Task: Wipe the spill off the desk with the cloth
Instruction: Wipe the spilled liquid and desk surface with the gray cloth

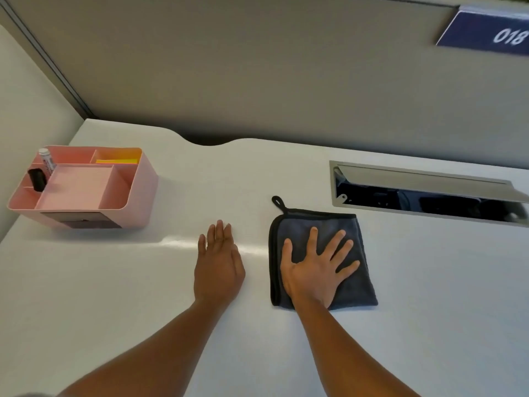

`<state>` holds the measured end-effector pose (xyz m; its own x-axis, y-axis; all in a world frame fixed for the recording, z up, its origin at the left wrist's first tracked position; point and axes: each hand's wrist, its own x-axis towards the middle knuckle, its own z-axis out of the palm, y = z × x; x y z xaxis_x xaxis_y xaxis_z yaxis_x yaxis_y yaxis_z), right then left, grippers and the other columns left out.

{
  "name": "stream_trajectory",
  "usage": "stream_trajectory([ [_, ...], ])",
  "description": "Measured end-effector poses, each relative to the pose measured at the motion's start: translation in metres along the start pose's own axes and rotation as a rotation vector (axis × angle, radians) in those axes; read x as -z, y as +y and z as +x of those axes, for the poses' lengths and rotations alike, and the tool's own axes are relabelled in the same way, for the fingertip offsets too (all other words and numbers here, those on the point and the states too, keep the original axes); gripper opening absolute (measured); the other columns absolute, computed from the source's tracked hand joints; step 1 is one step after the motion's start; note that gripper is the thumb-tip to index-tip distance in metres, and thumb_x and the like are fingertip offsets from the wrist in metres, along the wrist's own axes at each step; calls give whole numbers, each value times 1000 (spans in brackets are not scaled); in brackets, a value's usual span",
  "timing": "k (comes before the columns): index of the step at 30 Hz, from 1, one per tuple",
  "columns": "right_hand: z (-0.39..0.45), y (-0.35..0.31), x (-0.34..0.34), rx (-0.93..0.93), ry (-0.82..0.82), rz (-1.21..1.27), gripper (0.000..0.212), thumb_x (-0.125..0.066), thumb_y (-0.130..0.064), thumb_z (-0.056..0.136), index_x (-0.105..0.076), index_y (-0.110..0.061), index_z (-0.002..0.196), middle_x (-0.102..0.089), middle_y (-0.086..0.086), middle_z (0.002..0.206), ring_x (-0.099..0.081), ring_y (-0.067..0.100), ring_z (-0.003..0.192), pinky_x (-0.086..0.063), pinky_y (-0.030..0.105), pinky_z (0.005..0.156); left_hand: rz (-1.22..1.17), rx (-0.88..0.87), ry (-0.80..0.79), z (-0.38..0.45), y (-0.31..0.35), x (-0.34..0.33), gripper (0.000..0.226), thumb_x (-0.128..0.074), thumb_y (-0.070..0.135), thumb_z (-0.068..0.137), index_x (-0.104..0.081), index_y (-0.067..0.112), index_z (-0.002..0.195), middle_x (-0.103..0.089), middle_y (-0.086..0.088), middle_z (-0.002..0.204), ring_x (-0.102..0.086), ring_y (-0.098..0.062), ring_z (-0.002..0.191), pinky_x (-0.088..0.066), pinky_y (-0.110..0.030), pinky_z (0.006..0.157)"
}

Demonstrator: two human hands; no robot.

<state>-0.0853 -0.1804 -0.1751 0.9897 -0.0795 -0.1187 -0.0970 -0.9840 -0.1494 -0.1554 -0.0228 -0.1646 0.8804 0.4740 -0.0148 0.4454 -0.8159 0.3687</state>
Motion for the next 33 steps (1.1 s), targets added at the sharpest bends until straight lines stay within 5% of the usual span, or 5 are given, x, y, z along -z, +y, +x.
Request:
stream_trajectory([
  [16, 154, -113, 11, 271, 13, -24, 82, -12, -76, 89, -14, -33, 158, 5, 22, 166, 9, 46, 151, 2, 69, 116, 51, -14, -11, 17, 8, -6, 62, -14, 34, 96, -28, 10, 151, -21, -5, 160, -13, -19, 150, -9, -37, 120],
  [21, 149, -162, 0, 552, -2, -54, 76, -15, -75, 92, -14, -36, 157, 4, 22, 166, 8, 46, 151, 1, 69, 116, 76, 18, -25, 20, 12, -6, 61, -16, 35, 97, -34, 10, 149, -28, -7, 158, -20, -24, 148, -21, -43, 120],
  [25, 125, -190, -14, 774, -17, -53, 77, -14, -76, 90, -17, -38, 157, 3, 21, 166, 8, 45, 152, 4, 67, 117, 122, 43, -32, 21, 8, -6, 60, -17, 37, 97, -35, 11, 149, -29, -7, 157, -21, -24, 147, -16, -42, 119],
  [33, 138, -184, -14, 841, -32, -22, 77, -10, -82, 87, -20, -45, 154, 2, 10, 168, 7, 35, 154, 6, 61, 120, 82, 41, 0, 19, 5, -9, 56, -22, 35, 100, -28, 15, 151, -24, -3, 159, -14, -20, 148, -12, -37, 120],
])
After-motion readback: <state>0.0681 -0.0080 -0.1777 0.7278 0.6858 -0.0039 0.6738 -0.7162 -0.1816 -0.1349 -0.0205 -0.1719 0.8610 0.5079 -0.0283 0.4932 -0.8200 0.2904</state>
